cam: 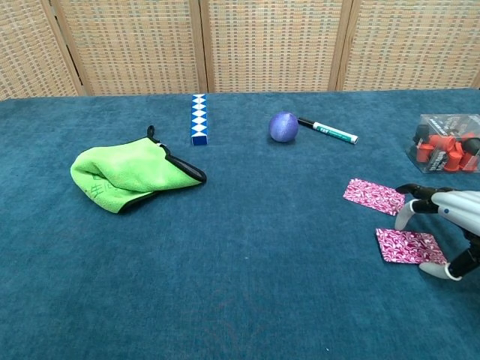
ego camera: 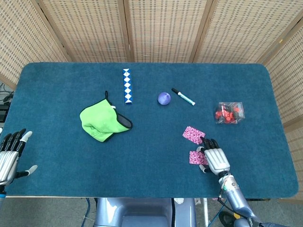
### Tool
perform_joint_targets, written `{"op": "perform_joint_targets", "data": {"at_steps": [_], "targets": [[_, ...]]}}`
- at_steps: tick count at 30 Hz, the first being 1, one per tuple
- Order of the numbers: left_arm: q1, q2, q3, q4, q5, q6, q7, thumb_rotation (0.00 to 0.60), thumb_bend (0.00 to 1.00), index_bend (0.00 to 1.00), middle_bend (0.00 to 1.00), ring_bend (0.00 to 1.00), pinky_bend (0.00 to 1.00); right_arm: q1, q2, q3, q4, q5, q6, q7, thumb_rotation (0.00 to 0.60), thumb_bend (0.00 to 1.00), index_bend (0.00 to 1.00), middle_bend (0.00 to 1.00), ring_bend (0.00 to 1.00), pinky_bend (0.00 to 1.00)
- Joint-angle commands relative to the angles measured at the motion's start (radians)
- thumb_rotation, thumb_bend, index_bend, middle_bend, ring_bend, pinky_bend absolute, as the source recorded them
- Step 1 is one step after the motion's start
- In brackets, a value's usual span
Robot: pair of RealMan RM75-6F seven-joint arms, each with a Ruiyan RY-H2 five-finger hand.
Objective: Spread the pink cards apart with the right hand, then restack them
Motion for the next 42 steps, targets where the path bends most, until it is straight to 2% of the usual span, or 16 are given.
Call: {"op": "perform_joint_targets", "data": {"at_steps": [1,9,18,24,29,42], "targets": [[0.000,0.000,0.000,0.000,0.000,0.000,0.000,0.600,0.04,0.00,0.00,0.00,0.00,0.001,0.000,0.004,-0.003,0.002,0.000,0.001,0.600,0.34,0.65,0.01,0.00,0.01],[0.000,0.000,0.000,-0.001,0.000,-0.001,0.000,0.600,0.04,0.00,0.00,0.00,0.00,0.013,-0.001,0.039,-0.021,0.028,0.002,-0.004,0.600,0.34,0.65,0.01,0.00,0.01],[0.000,0.001,0.000,-0.001,-0.001,-0.001,-0.002,0.600,0.04,0.00,0.00,0.00,0.00,0.066,-0.027,0.129,-0.042,0.137,-0.010,-0.076,0.600,0.34,0.65,0.01,0.00,0.01],[-0.001,0.002,0.000,-0.002,-0.001,-0.003,-0.003,0.600,0.04,0.00,0.00,0.00,0.00,0.126,-0.075,0.208,-0.001,0.265,-0.013,-0.162,0.600,0.35,0.65,0.01,0.00,0.01],[-0.002,0.004,0.000,-0.002,-0.003,-0.007,-0.005,0.600,0.04,0.00,0.00,0.00,0.00,0.183,-0.136,0.262,0.095,0.414,-0.028,-0.241,0.600,0.34,0.65,0.01,0.00,0.01],[-0.003,0.005,0.000,-0.005,-0.005,-0.008,-0.006,0.600,0.04,0.00,0.00,0.00,0.00,0.230,-0.198,0.257,0.172,0.482,-0.010,-0.292,0.600,0.34,0.65,0.01,0.00,0.01]]}}
